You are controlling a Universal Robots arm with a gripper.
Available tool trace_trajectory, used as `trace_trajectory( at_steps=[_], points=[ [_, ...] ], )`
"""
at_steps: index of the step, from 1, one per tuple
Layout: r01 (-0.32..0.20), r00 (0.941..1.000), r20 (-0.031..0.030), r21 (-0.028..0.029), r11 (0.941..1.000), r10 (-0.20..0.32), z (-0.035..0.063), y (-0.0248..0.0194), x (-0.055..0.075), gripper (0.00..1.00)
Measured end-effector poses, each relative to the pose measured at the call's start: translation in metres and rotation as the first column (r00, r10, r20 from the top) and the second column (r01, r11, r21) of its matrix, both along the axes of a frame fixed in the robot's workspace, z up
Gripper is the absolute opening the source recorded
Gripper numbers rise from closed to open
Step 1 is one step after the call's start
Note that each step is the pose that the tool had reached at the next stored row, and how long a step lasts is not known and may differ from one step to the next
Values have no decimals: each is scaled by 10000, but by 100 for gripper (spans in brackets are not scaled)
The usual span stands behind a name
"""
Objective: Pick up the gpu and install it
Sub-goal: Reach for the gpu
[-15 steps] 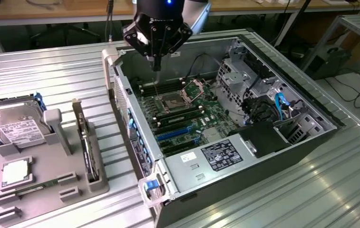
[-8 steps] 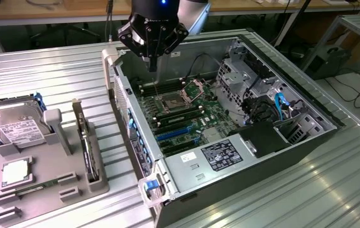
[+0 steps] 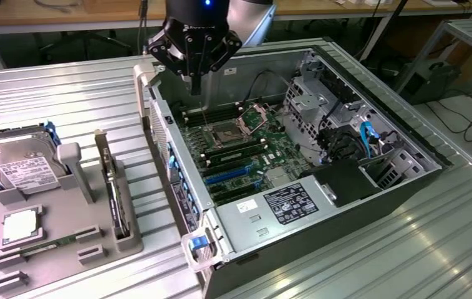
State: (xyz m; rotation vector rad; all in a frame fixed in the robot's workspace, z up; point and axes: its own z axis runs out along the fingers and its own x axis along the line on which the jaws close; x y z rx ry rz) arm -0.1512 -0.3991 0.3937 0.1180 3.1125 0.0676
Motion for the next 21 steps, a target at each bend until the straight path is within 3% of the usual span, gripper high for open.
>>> trace_trajectory(
  at_steps=[21],
  points=[
    [1, 10000, 0, 0, 10000, -1, 1, -1, -170, 11]
  ],
)
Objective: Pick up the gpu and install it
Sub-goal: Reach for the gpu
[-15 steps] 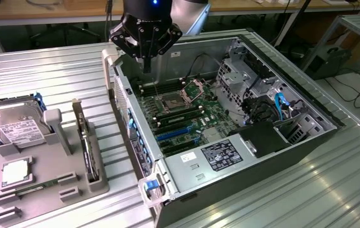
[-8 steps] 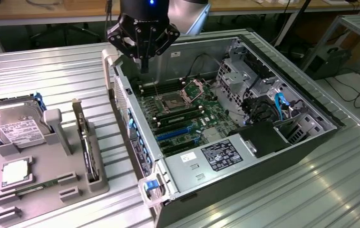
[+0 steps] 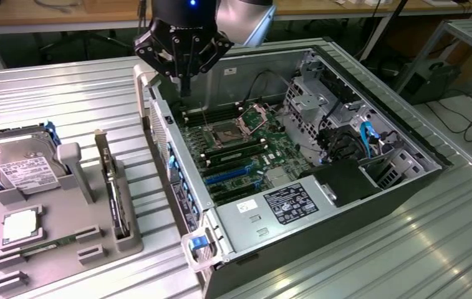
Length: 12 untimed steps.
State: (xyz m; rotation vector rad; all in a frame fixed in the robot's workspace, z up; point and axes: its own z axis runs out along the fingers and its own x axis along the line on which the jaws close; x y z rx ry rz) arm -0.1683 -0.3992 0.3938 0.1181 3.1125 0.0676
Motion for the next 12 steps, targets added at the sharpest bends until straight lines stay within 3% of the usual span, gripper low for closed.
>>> trace_trajectory(
  at_steps=[5, 7, 12],
  points=[
    [-1, 10000, 0, 0, 10000, 1, 0, 0, -37, 11],
    [0, 10000, 0, 0, 10000, 0, 1, -2, -178, 11],
    [0, 10000, 0, 0, 10000, 0, 2, -5, -356, 11]
  ],
)
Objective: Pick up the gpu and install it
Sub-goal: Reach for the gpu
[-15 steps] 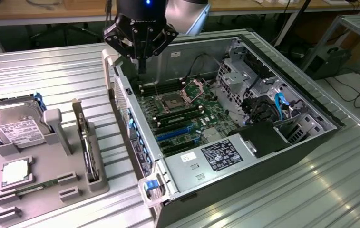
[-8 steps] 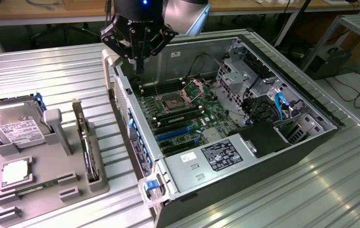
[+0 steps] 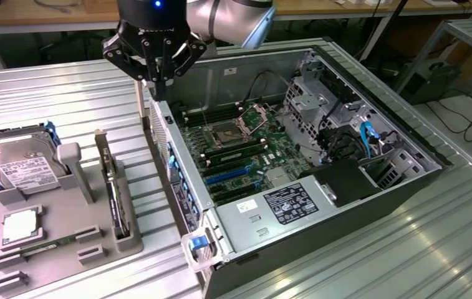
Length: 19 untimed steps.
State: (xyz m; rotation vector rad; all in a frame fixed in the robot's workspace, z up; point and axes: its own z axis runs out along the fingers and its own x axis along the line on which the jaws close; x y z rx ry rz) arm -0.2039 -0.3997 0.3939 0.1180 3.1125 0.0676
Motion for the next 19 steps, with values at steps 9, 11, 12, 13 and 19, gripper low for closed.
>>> trace_trajectory(
  at_steps=[9, 11, 12, 13, 19],
  points=[
    [0, 10000, 1, 0, 10000, 0, 0, 0, -45, 11],
    [0, 10000, 1, 1, 10000, 0, 0, 0, -53, 11],
    [0, 10000, 0, 0, 10000, 0, 0, 0, -57, 11],
    [0, 10000, 1, 1, 10000, 0, -1, 0, -63, 11],
    [0, 10000, 1, 1, 10000, 0, 0, 0, -96, 11]
  ],
)
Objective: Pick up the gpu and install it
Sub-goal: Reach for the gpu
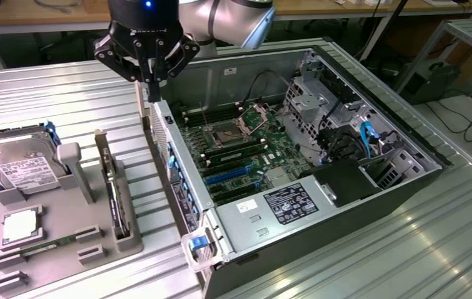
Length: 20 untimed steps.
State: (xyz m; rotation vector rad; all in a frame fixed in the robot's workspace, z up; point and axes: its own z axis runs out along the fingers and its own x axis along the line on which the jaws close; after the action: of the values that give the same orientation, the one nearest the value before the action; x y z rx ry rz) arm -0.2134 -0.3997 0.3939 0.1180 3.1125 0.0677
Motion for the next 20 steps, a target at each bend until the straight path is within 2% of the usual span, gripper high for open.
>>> trace_trajectory(
  at_steps=[20],
  points=[
    [0, 10000, 0, 0, 10000, 0, 0, 0, -190, 11]
  ],
)
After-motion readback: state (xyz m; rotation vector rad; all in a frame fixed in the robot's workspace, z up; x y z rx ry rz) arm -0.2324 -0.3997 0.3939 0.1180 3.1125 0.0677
